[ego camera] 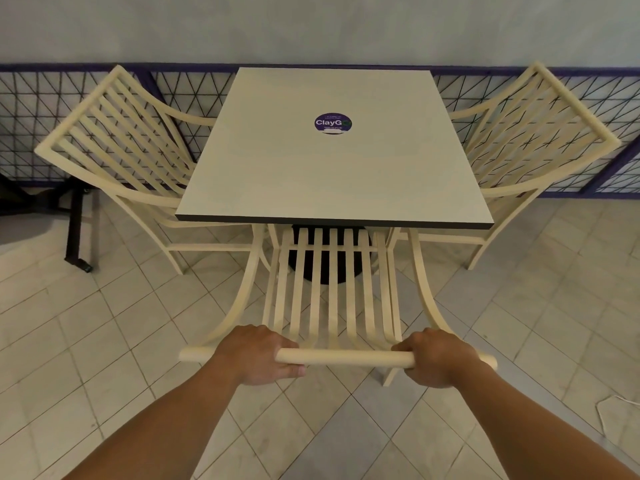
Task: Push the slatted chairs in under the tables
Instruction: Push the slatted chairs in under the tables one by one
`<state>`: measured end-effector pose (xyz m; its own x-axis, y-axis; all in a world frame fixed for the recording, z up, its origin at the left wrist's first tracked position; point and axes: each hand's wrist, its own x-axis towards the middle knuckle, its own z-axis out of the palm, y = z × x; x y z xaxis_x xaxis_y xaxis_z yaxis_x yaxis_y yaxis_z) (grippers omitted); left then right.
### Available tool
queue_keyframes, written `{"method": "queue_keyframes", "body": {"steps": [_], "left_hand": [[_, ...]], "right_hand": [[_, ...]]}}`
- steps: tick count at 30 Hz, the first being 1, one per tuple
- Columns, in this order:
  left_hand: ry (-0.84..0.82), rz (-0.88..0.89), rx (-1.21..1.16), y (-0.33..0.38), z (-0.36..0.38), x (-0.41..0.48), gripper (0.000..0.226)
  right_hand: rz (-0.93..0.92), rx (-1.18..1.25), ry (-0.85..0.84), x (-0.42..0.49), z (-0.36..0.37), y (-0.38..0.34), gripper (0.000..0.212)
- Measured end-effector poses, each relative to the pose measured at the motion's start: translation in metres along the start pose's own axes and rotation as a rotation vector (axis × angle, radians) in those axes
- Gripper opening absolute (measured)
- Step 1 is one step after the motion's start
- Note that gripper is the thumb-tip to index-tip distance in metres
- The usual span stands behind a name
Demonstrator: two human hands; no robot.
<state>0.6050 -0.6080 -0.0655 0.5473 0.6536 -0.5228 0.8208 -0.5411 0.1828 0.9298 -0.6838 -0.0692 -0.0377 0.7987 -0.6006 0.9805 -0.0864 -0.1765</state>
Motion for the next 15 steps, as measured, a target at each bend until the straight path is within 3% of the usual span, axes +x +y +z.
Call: {"method": "queue_keyframes", "body": {"steps": [11,15], "left_hand": [[-0.039,-0.024,0.021,-0.0034,-0.0073,0.0077,0.059],[-0.062,-0.047,0.023,0.0003,-0.0091,0.0054,0.037]], "right_hand": [[-0.019,-0.014,-0.006,0.0086,-0.0064,0.0023,0.044],[0.007,-0.005,-0.016,0.0067,-0.0051,-0.0010,0.049]]}}
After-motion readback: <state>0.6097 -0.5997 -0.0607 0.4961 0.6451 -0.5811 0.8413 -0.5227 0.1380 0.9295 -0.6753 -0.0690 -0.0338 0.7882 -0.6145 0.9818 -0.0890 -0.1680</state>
